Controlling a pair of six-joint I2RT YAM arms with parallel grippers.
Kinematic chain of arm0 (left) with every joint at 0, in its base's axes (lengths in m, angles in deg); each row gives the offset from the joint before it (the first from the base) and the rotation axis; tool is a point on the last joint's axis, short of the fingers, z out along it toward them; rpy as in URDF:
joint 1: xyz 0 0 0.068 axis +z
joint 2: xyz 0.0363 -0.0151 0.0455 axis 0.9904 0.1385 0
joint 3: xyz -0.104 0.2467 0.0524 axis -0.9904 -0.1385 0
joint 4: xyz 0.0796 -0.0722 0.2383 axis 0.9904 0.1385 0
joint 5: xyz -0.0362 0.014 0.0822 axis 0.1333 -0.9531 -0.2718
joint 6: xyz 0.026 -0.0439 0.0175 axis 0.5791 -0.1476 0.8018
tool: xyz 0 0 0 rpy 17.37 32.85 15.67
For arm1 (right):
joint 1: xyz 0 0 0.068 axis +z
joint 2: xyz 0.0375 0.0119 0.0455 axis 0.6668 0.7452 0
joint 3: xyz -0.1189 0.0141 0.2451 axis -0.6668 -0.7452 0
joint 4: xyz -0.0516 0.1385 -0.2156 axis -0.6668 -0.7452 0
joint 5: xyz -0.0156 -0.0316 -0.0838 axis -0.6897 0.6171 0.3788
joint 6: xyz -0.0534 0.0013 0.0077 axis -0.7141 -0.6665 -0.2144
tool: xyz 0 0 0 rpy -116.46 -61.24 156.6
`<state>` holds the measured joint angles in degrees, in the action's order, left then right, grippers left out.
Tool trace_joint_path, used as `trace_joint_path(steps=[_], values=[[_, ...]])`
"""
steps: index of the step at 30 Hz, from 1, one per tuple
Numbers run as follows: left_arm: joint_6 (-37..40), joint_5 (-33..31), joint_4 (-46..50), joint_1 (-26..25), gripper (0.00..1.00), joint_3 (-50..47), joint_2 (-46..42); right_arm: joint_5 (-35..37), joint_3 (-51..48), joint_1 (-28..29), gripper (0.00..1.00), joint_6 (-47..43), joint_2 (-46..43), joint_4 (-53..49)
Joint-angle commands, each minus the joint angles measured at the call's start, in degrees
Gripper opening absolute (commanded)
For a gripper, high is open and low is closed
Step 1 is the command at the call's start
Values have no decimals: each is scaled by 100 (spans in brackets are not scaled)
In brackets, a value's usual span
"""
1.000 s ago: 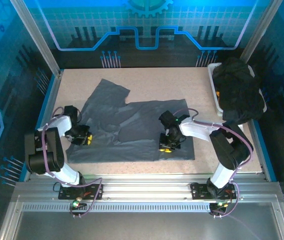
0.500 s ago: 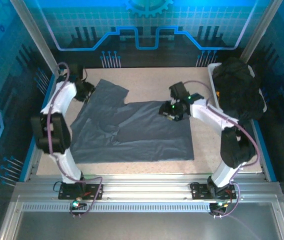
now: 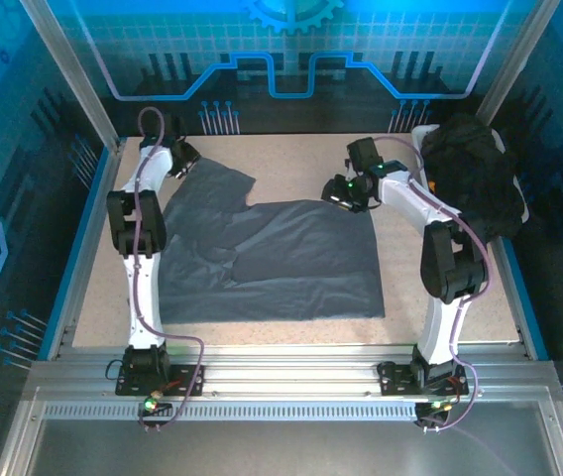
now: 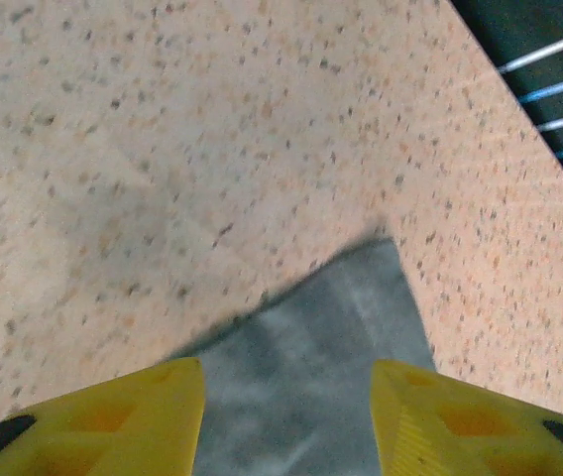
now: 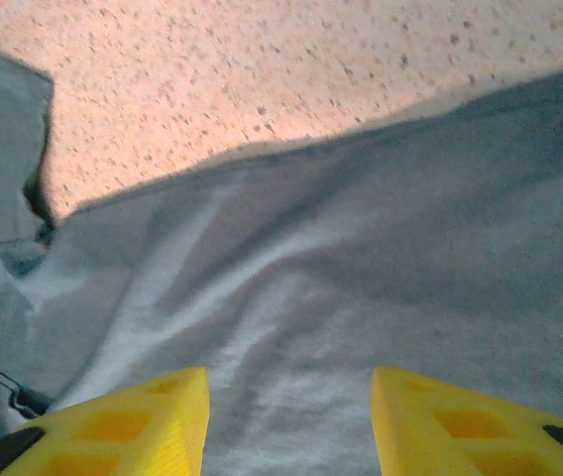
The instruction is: Fold and stack the t-shirts
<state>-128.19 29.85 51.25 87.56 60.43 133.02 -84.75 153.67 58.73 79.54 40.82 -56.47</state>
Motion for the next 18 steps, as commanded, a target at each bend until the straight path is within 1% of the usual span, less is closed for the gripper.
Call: trace_joint_path(steps=[1, 5, 8, 13, 18], values=[[8, -255, -214, 63, 50, 456, 358, -91, -339, -30, 47, 148, -455, 1], [-123, -114, 82, 41, 52, 1097, 875, -48, -654, -31, 47, 214, -710, 35], [-115, 48, 316, -77, 54, 1409, 1106, -56, -823, -69, 47, 243, -855, 90], [-39, 316, 744, -337, 54, 1445, 1197, -142, -846, -120, 47, 211, -875, 124], [143, 507, 1476, -535, 54, 1417, 1210, -249, -786, -176, 47, 129, -885, 154]])
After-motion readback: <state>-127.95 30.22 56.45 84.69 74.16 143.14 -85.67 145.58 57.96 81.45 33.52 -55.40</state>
